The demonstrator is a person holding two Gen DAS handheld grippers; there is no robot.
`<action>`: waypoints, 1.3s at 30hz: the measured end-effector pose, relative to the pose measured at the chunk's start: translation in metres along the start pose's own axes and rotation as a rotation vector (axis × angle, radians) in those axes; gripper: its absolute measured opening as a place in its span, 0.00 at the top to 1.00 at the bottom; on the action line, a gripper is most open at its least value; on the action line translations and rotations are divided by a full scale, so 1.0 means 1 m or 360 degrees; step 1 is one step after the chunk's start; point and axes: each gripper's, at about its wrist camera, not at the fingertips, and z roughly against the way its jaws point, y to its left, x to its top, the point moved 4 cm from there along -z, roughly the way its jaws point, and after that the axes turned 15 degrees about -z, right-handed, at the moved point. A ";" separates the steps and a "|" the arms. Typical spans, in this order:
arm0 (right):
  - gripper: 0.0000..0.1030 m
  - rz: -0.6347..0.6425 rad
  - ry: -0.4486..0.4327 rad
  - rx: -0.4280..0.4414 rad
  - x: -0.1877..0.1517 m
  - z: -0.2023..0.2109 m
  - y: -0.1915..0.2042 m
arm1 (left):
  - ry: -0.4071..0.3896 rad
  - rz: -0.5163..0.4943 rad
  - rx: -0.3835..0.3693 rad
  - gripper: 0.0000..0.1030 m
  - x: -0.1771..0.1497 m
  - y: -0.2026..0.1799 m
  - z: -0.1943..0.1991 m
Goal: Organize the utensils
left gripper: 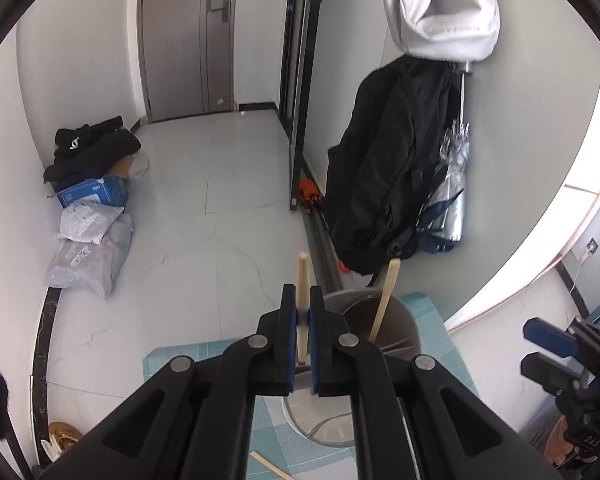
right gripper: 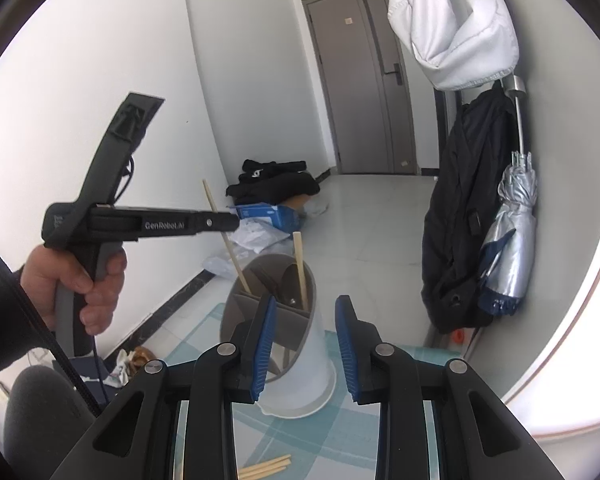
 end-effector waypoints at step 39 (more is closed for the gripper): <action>0.16 -0.0169 -0.0090 0.0002 -0.068 0.083 0.051 | -0.0289 0.0486 0.0329 0.07 -0.119 -0.038 0.140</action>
